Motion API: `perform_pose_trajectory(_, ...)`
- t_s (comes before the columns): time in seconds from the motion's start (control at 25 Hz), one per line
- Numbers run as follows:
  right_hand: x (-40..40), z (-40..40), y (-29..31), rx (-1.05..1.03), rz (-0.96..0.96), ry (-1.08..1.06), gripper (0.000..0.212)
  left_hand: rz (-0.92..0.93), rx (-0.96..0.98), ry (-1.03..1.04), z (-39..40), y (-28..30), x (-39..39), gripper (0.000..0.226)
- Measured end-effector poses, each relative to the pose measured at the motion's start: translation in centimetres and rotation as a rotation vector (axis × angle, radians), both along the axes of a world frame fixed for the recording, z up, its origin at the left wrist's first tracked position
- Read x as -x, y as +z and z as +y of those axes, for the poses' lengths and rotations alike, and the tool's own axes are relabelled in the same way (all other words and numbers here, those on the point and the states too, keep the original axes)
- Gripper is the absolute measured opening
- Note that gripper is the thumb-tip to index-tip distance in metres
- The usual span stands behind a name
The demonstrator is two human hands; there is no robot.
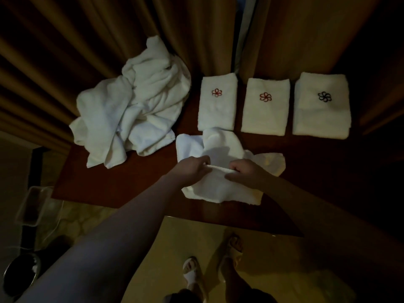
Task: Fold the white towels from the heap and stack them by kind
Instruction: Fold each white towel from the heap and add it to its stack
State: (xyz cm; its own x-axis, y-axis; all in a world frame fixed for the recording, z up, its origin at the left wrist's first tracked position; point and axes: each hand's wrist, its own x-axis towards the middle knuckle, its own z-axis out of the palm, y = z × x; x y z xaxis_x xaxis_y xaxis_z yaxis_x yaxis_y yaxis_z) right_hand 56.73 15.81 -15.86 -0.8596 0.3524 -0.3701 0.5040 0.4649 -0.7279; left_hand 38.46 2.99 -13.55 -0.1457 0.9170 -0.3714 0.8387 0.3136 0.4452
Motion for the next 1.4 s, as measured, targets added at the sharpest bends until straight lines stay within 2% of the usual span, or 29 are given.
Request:
perform_pose_trajectory(0.2, 0.1, 1.2, 7.6, -0.193, -0.061, -0.039, 0.037, 0.157, -0.253, -0.014, 0.0, 6.9, 1.8, 0.035)
perform_pose_trajectory(0.32, -0.4, 1.5, 13.1, -0.307, -0.125, -0.026, 0.031, 0.293, -0.325, -0.026, -0.4, 11.6, 2.2, 0.041)
perform_pose_trajectory(0.44, -1.0, 0.0, 18.4, -0.364, -0.068, -0.081, 0.024, 0.225, -0.350, 0.062, -1.4, 15.7, 2.3, 0.040)
perform_pose_trajectory(0.6, -2.2, -3.4, 23.6, -0.477, 0.188, -0.407, 0.028, -0.045, -0.465, 0.201, -3.0, 20.4, 1.6, 0.037)
perform_pose_trajectory(0.72, -3.6, -5.3, 26.5, -0.517, 0.158, -0.422, 0.031, 0.050, -0.553, 0.156, -5.0, 23.4, 1.9, 0.033)
perform_pose_trajectory(0.8, -4.9, -6.2, 27.8, -0.466, 0.097, -0.461, 0.036, 0.129, -0.580, 0.112, -6.3, 25.0, 2.5, 0.032)
perform_pose_trajectory(0.88, -5.8, -7.5, 28.6, -0.412, 0.192, -0.627, 0.039, 0.173, -0.627, 0.057, -7.6, 26.4, 2.4, 0.024)
perform_pose_trajectory(1.0, -6.1, -9.5, 29.1, -0.468, 0.249, -0.815, 0.036, 0.067, -0.684, 0.103, -9.1, 27.6, 1.3, 0.014)
perform_pose_trajectory(1.12, -6.6, -10.9, 29.4, -0.596, 0.181, -0.759, 0.032, -0.071, -0.625, 0.236, -10.7, 27.5, 1.5, 0.017)
perform_pose_trajectory(1.16, -6.8, -11.2, 29.4, -0.608, 0.144, -0.742, 0.037, -0.091, -0.600, 0.267, -11.3, 27.4, 1.8, 0.019)
perform_pose_trajectory(1.28, -7.4, -11.5, 29.1, -0.606, 0.046, -0.714, 0.055, -0.112, -0.564, 0.294, -12.6, 26.9, 2.5, 0.026)
perform_pose_trajectory(1.4, -8.2, -11.9, 28.9, -0.500, 0.105, -0.766, 0.055, -0.080, -0.550, 0.303, -12.7, 26.6, 2.7, 0.036)
